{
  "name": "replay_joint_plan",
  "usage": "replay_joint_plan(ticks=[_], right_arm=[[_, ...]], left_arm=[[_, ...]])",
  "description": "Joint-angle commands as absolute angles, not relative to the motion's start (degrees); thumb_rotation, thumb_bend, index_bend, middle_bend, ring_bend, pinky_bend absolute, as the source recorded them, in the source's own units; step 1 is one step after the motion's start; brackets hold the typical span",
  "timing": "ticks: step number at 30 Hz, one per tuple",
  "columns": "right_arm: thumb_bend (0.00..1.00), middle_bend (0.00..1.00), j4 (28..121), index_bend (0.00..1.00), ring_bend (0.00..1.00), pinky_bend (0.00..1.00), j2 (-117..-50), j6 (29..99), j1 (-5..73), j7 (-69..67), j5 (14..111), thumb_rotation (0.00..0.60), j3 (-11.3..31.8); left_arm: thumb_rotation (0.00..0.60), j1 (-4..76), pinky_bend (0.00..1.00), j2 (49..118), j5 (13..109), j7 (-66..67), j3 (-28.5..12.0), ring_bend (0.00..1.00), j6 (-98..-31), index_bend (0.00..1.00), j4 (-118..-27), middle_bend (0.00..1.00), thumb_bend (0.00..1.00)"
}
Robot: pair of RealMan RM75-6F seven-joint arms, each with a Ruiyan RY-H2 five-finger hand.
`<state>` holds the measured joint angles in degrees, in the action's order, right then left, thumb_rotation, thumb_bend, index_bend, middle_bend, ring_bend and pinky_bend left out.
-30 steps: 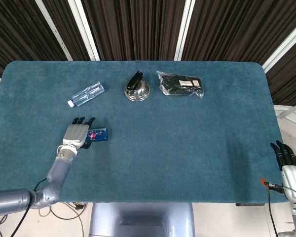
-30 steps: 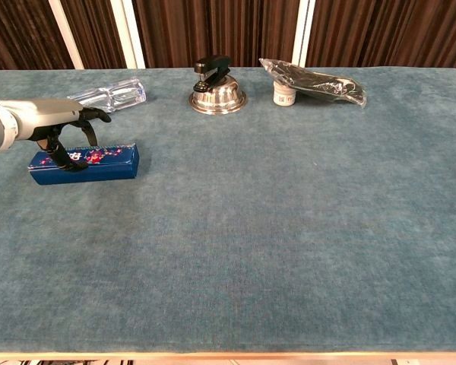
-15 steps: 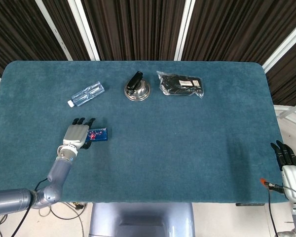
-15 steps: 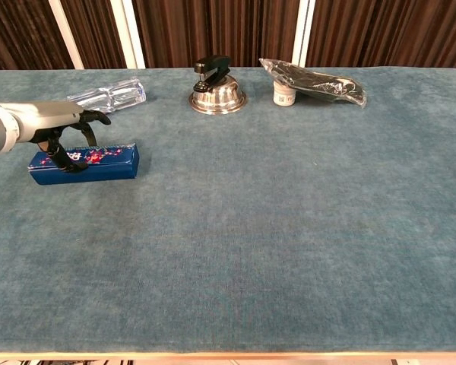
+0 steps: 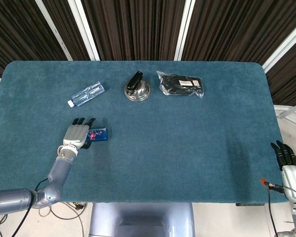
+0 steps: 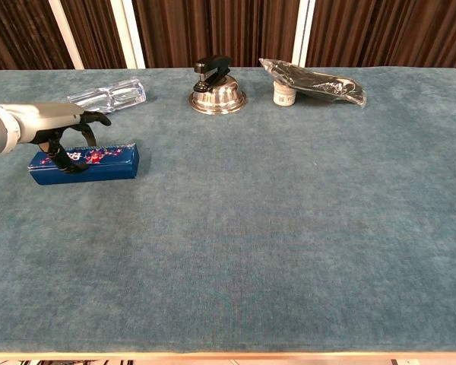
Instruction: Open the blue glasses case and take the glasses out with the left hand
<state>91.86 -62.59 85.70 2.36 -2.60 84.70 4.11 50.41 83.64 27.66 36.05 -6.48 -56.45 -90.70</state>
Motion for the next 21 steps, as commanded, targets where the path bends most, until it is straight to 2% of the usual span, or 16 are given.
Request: replay_joint_plan(ticks=[1,21], right_arm=[[0.12,0.0,91.88,0.0,0.0,0.21,-62.6,85.71,2.36,-2.57,84.7,0.6,4.12],[0.12,0.0,91.85,0.0,0.0,0.21,-62.59,85.66,2.34,-2.58,84.67,0.6,4.11]], left_arm=[[0.6,50.43,0.0,83.78,27.67,36.01,-6.46,0.0,-56.42,0.02,-90.6,0.28,0.41],[0.6,50.28,0.0,83.8,28.48,35.36,-6.59,0.0,-56.51,0.05,-90.37,0.3,0.5]])
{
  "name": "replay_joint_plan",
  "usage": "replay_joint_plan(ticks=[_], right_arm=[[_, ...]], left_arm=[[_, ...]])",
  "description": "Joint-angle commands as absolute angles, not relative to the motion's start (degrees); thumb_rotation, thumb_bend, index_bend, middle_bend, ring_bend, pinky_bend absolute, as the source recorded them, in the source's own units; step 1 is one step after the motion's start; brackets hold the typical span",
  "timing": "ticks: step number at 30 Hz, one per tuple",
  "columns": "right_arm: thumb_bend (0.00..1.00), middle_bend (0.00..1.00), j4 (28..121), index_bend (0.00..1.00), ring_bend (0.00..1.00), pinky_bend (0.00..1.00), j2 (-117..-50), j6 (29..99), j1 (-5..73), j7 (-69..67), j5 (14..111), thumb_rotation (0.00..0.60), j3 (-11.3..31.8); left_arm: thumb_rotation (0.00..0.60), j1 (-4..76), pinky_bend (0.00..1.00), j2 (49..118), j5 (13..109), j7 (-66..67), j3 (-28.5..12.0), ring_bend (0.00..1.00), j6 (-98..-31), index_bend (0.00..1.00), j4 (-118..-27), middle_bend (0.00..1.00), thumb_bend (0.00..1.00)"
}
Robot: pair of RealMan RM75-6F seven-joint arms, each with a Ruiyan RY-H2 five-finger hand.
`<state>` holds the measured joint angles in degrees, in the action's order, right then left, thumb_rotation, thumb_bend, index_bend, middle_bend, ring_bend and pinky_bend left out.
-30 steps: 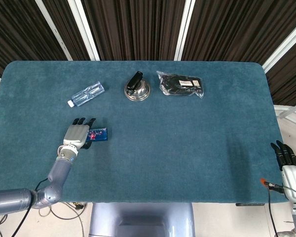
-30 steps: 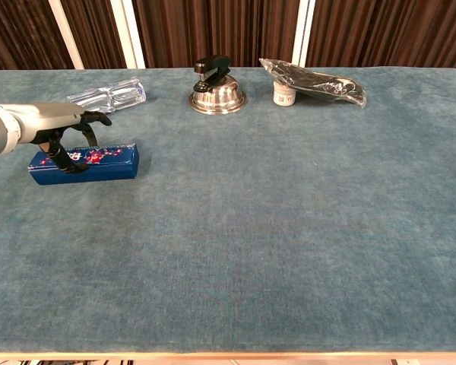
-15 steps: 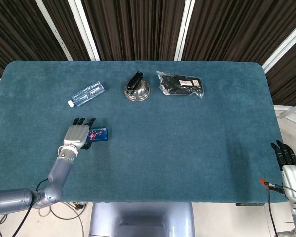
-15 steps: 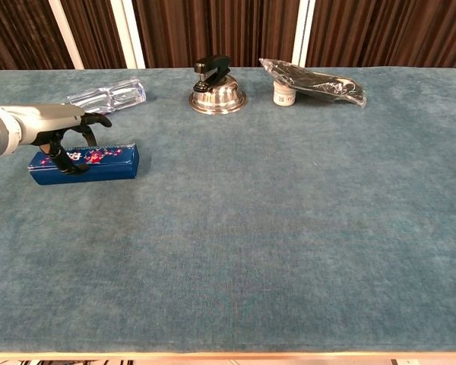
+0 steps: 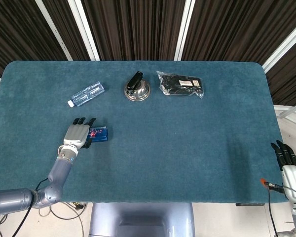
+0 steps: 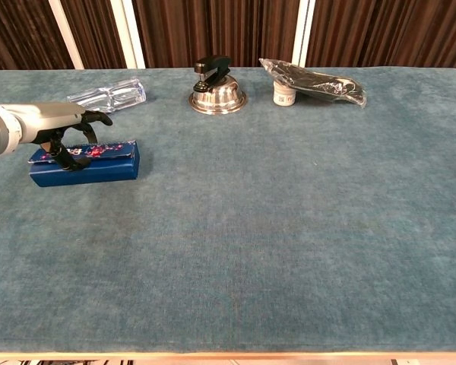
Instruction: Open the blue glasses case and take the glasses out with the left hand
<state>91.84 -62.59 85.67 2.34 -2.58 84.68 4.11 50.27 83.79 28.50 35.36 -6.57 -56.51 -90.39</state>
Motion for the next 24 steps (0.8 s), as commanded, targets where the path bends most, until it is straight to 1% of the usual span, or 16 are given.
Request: replay_joint_plan(ticks=[1,13,17,24], right_arm=[[0.12,0.0,91.87,0.0,0.0,0.21,-62.59,85.66,2.35,-2.56,84.67,0.6,4.12],[0.12,0.0,91.86,0.0,0.0,0.21,-62.6,85.62,2.33,-2.48,84.57,0.6,4.14],[0.12,0.0,91.87,0.0,0.0,0.21,-62.61,85.59,2.32,-2.45,84.48,0.6,4.16],[0.12,0.0,91.88,0.0,0.0,0.21,-62.66,85.61,2.3,-2.23,84.41,0.6,4.17]], left_arm=[[0.6,50.3,0.0,83.81,28.46,35.37,-6.62,0.0,-56.52,0.05,-90.31,0.3,0.5],[0.6,51.36,0.0,85.02,27.38,36.17,-7.19,0.0,-55.57,0.05,-87.22,0.29,0.5],[0.6,51.61,0.0,85.65,26.84,36.52,-7.1,0.0,-55.15,0.05,-86.0,0.29,0.54],[0.6,51.65,0.0,86.42,26.69,36.46,-7.06,0.0,-54.77,0.05,-84.38,0.29,0.64]])
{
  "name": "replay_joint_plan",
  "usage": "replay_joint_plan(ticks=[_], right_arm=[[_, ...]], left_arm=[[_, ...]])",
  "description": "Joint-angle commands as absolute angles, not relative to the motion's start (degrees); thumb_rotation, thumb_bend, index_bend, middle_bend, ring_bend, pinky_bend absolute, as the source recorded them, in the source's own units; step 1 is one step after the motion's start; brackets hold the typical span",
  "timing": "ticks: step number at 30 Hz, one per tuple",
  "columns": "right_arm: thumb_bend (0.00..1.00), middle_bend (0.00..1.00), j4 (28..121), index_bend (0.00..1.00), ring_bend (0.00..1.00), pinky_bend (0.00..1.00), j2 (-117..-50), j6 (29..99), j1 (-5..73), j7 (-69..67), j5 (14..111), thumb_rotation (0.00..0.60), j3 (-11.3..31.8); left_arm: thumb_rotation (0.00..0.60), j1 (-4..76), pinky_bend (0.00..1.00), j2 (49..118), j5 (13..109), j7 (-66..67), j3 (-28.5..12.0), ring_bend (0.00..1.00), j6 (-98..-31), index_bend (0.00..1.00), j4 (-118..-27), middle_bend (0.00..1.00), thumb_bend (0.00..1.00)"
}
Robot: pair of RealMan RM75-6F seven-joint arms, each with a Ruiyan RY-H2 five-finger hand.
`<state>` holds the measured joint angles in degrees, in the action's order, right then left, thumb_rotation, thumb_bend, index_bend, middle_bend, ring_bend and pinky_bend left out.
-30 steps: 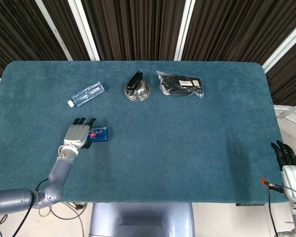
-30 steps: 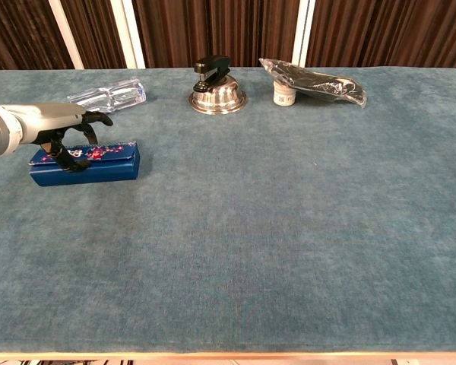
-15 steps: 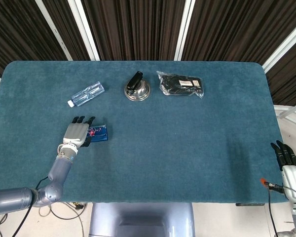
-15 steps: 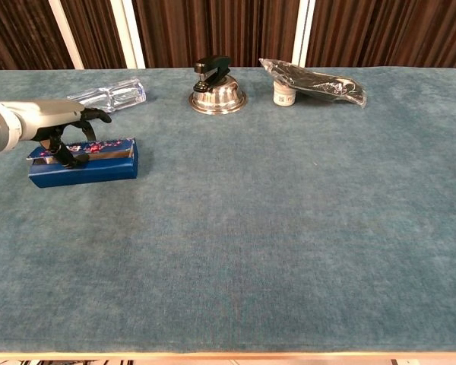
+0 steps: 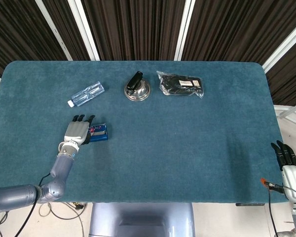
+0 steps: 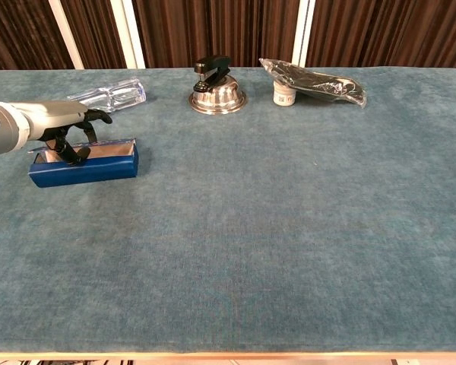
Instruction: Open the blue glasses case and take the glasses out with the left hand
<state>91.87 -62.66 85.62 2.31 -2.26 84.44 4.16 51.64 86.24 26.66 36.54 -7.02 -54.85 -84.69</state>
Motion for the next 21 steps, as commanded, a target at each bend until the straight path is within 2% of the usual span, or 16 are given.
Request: replay_joint_plan(ticks=[1,7,21], right_arm=[[0.12,0.0,91.89,0.0,0.0,0.21,-62.67,85.61,2.29,-2.22,84.39,0.6,4.17],[0.12,0.0,91.96,0.0,0.0,0.21,-62.67,85.61,2.28,-2.11,84.31,0.6,4.2],[0.13,0.0,92.11,0.0,0.0,0.21,-62.62,85.38,2.28,-2.03,83.96,0.6,4.26]], left_arm=[[0.6,51.65,0.0,86.48,26.72,36.45,-7.08,0.0,-54.76,0.05,-84.22,0.29,0.65],[0.6,51.89,0.0,86.97,26.77,36.55,-7.42,0.0,-54.73,0.05,-82.9,0.29,0.68],[0.6,52.95,0.0,88.2,26.28,38.26,-8.18,0.0,-54.49,0.05,-77.64,0.27,0.66]])
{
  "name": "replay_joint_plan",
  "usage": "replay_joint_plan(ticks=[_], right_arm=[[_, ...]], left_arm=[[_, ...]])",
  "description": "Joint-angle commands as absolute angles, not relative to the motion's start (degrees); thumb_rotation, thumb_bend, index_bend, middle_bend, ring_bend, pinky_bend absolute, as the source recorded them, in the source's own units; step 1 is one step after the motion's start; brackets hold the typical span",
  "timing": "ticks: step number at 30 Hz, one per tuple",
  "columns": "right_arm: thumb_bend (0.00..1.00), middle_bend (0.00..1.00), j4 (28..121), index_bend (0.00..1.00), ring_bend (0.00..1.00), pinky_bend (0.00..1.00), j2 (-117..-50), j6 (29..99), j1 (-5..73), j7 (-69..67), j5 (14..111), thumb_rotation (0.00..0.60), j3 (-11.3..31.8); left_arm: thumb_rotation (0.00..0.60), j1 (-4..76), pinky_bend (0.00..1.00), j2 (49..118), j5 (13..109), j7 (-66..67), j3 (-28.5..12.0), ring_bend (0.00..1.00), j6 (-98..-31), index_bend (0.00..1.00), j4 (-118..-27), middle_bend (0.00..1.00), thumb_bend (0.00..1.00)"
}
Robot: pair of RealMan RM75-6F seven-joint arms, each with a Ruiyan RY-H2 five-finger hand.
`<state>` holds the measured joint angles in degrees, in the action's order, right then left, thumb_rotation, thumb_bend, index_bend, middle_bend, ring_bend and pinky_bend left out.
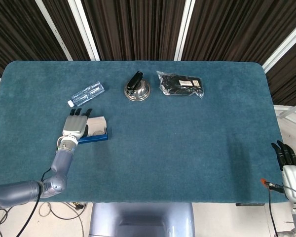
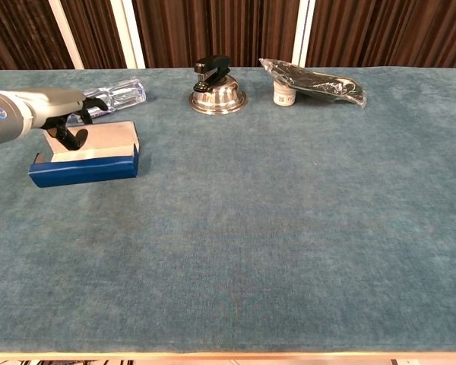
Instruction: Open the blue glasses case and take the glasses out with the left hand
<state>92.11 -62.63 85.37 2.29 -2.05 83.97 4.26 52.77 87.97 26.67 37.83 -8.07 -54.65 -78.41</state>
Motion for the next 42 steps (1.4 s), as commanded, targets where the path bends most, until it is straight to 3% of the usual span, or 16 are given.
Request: replay_joint_plan(ticks=[1,4,8,11,24,26,27,29,32,36,42], right_arm=[[0.13,0.0,92.13,0.0,0.0,0.21,-62.62,85.39,2.27,-2.02,83.96,0.6,4.26],[0.12,0.0,92.18,0.0,0.0,0.21,-62.61,85.38,2.26,-2.01,83.9,0.6,4.28],[0.13,0.0,92.14,0.0,0.0,0.21,-62.6,85.39,2.25,-2.0,83.89,0.6,4.29],[0.13,0.0,92.18,0.0,0.0,0.21,-62.56,85.32,2.23,-2.13,83.76,0.6,4.3],[0.13,0.0,92.21,0.0,0.0,0.21,-62.48,85.49,2.18,-2.1,84.1,0.6,4.21],[0.13,0.0,92.21,0.0,0.0,0.21,-62.48,85.51,2.17,-2.07,84.16,0.6,4.19],[0.13,0.0,92.2,0.0,0.0,0.21,-62.49,85.53,2.17,-2.05,84.17,0.6,4.19],[0.13,0.0,92.24,0.0,0.0,0.21,-62.46,85.52,2.16,-2.09,84.2,0.6,4.16],[0.13,0.0,92.26,0.0,0.0,0.21,-62.45,85.62,2.13,-2.05,84.29,0.6,4.15],[0.13,0.0,92.3,0.0,0.0,0.21,-62.45,85.57,2.13,-2.02,84.21,0.6,4.17],[0.13,0.0,92.45,0.0,0.0,0.21,-62.32,85.24,2.16,-2.3,84.03,0.6,4.11]], left_arm=[[0.6,53.0,0.0,88.28,26.09,38.44,-8.25,0.0,-54.45,0.05,-77.21,0.27,0.65],[0.6,52.91,0.0,88.21,25.73,38.18,-8.77,0.0,-54.55,0.05,-76.83,0.27,0.61],[0.6,52.42,0.0,86.94,26.07,37.4,-9.35,0.0,-54.96,0.05,-78.29,0.25,0.37],[0.6,51.41,0.0,84.7,27.25,36.47,-9.47,0.0,-56.07,0.05,-81.32,0.23,0.25],[0.6,44.44,0.0,71.66,38.82,29.63,-6.88,0.0,-59.72,0.05,-97.08,0.15,0.24],[0.6,43.56,0.07,69.87,40.36,29.46,-5.77,0.02,-59.63,0.05,-99.13,0.16,0.24],[0.6,43.25,0.12,69.22,41.0,29.68,-5.17,0.06,-59.6,0.05,-99.79,0.19,0.24],[0.6,42.75,0.4,68.02,42.54,30.75,-3.74,0.28,-59.78,0.05,-100.85,0.38,0.28],[0.6,42.38,0.61,67.31,45.58,33.85,-1.32,0.5,-60.63,0.05,-101.09,0.59,0.35],[0.6,42.47,0.69,67.21,45.39,35.33,-0.03,0.6,-59.27,0.05,-101.6,0.72,0.37],[0.6,44.34,0.71,67.73,40.88,39.34,1.58,0.63,-55.65,0.05,-101.53,0.75,0.38]])
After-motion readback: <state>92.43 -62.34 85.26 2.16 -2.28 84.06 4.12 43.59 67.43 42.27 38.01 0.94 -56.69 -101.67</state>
